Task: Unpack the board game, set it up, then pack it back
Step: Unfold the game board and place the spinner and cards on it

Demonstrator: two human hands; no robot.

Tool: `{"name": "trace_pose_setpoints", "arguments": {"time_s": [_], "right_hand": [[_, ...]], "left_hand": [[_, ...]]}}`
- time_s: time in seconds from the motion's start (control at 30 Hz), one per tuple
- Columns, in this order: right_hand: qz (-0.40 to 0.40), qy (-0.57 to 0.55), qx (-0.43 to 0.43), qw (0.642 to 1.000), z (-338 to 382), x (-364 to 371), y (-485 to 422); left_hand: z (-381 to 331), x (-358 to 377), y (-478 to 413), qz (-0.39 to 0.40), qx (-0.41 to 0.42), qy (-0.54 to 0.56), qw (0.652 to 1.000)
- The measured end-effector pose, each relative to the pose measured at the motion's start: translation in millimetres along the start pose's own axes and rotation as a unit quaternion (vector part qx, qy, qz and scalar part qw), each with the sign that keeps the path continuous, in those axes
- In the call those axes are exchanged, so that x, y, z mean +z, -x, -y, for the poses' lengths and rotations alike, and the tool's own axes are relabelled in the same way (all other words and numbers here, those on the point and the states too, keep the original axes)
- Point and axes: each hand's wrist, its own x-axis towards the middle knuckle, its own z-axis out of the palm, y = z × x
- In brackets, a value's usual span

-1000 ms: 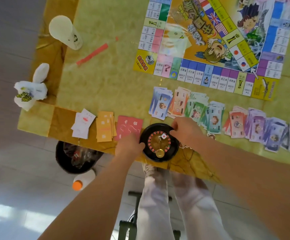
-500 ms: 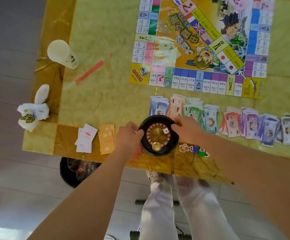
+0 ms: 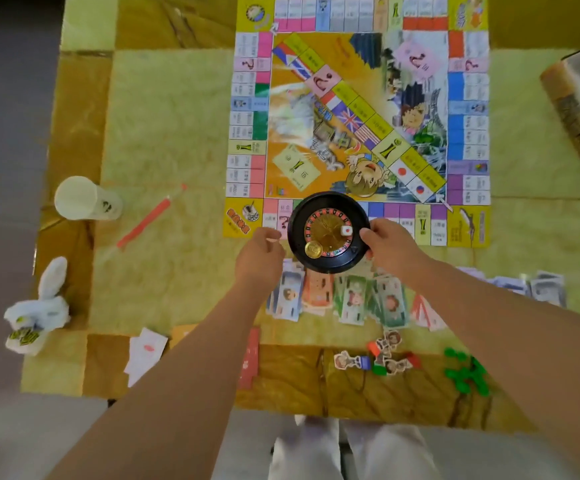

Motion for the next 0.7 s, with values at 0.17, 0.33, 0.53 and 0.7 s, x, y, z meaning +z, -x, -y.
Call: {"name": "trace_pose_setpoints", "arguments": {"time_s": [0.17, 0.33, 0.53, 0.7], "right_hand": [[-0.032, -0.01, 0.026, 0.999, -1.8, -25.6, -31.7], [-0.078, -0.073, 0.068, 0.992, 6.5, -41.8, -57.6], [-0.096, -0.128, 0.095, 0.983, 32.4, -55.9, -91.2], [-0.107, -0.189, 0.105, 0.97, 60.8, -65.9, -115.3]], "left_hand": [[-27.4, 18.6, -17.9, 0.018, 0.051, -0.157, 0.986], [-47.3, 25.4, -40.5, 0.032, 0.151, -0.319, 0.935], [-80.6, 17.3, -78.3, 0.01, 0.178, -0.31, 0.934], [-100.6, 13.7, -106.4, 0.019, 0.156, -0.32, 0.935]]}}
